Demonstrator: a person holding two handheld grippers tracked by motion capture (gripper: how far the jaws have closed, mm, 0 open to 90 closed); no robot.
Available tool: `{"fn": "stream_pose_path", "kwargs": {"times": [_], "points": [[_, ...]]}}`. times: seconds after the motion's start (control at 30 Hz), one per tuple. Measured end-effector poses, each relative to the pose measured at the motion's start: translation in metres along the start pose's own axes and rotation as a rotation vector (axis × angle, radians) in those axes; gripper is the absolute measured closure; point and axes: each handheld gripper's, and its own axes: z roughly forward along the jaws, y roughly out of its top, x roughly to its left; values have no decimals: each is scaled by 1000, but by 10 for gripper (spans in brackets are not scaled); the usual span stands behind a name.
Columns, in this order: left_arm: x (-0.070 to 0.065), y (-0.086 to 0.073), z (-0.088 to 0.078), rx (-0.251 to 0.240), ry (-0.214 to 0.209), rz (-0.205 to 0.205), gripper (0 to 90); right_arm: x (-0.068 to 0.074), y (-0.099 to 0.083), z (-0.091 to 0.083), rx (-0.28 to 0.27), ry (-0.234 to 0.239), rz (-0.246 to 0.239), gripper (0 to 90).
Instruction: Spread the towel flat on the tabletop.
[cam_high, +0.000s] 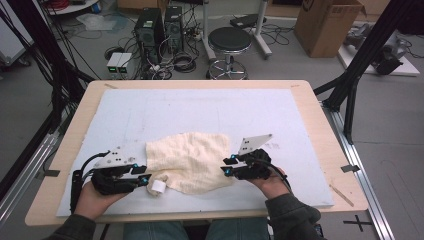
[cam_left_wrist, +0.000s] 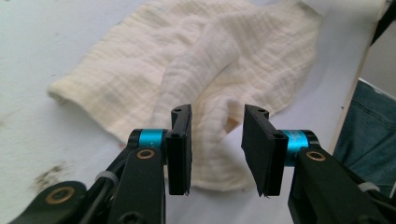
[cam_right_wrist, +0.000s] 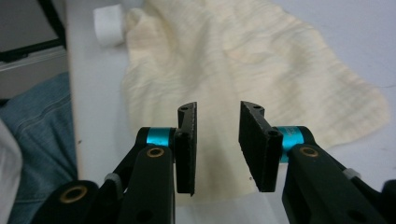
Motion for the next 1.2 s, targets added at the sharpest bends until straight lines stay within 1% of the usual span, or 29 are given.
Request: {"fn": "stream_pose_path", "kwargs": {"times": [0.03,0.07,0.1,0.13,0.17,0.2,0.27,0.37,0.43,0.47,0.53,0.6,0.7,0.77,0.83,0.9,0.93,0.97,1.0,1.1,1.17,1.2], "points": [[-1,-1,3,1,-11,1,625,3,-1,1,2,7,-17,648],[-4,-3,8,6,-27,10,621,5,-1,1,9,13,-22,644],[-5,-5,13,14,-37,15,620,9,-2,1,6,31,-39,634],[-6,-7,18,21,-42,22,613,11,-3,1,4,46,-43,626],[-7,-10,22,30,-49,25,608,14,-4,1,5,43,-56,625],[-8,-11,25,39,-47,28,605,16,-5,1,10,58,-64,624],[-7,-13,29,62,-36,42,584,21,-10,2,13,70,-80,623],[-4,-15,31,75,-17,35,578,26,-15,6,24,96,-94,621],[-1,-16,32,81,-10,24,575,27,-17,12,55,92,-118,616],[-1,-17,33,83,-4,18,578,27,-18,16,72,92,-119,613],[1,-18,35,91,-1,17,591,25,-20,24,95,65,-138,610],[2,-18,37,109,6,18,611,21,-19,31,126,49,-151,610],[4,-18,41,129,6,19,637,16,-17,42,159,37,-166,619],[4,-19,42,141,3,22,667,14,-15,46,152,26,-164,657],[5,-19,44,149,0,33,729,11,-14,48,154,34,-146,724],[4,-20,42,135,1,38,814,7,-13,48,152,46,-118,817],[4,-19,40,124,-2,44,849,5,-13,48,150,55,-105,836],[3,-19,37,110,-1,52,861,3,-12,46,149,73,-83,843],[2,-18,33,93,-3,56,866,3,-11,43,144,81,-72,846],[-3,-16,22,47,-13,70,872,5,-4,26,68,115,-57,848],[-7,-15,16,24,-27,86,873,9,0,13,26,118,-65,847],[-9,-15,13,18,-35,92,873,11,2,7,9,135,-66,848]]}}
